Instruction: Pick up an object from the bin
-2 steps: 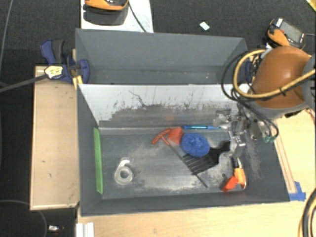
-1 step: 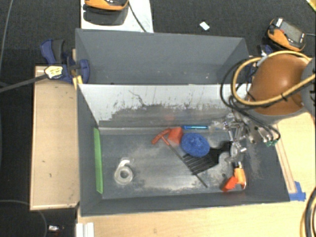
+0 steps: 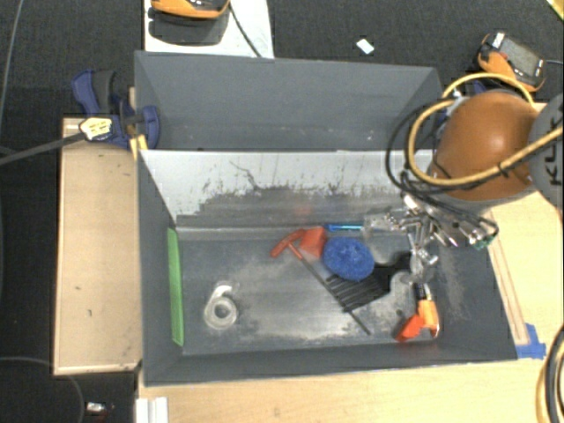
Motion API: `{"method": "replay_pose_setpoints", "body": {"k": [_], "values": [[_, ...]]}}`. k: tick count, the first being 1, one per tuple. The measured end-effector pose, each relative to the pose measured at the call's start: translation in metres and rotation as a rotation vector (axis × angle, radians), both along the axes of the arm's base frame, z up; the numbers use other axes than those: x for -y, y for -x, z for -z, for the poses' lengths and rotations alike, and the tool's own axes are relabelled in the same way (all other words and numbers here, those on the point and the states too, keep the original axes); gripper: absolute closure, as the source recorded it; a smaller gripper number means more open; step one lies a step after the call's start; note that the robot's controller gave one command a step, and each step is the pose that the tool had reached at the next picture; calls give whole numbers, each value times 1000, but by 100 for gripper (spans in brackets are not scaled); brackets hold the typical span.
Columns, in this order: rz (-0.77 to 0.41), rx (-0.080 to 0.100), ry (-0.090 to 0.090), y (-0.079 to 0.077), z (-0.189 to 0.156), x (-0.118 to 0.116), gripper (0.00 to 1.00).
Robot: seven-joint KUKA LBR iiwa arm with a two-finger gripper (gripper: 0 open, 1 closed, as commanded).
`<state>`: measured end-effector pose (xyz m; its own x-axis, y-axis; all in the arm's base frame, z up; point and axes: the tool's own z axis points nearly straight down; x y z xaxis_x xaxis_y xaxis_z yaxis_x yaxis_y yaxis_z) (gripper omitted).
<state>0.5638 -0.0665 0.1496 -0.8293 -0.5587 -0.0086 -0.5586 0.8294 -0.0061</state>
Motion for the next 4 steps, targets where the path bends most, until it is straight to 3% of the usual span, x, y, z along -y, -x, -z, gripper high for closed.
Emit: {"method": "replay_pose_setpoints", "body": {"k": [1, 2, 4], "values": [[-148, 7, 1, -5, 80, 2, 0], [-422, 27, 9, -16, 74, -4, 100], [-420, 30, 9, -16, 71, -4, 100]]}}
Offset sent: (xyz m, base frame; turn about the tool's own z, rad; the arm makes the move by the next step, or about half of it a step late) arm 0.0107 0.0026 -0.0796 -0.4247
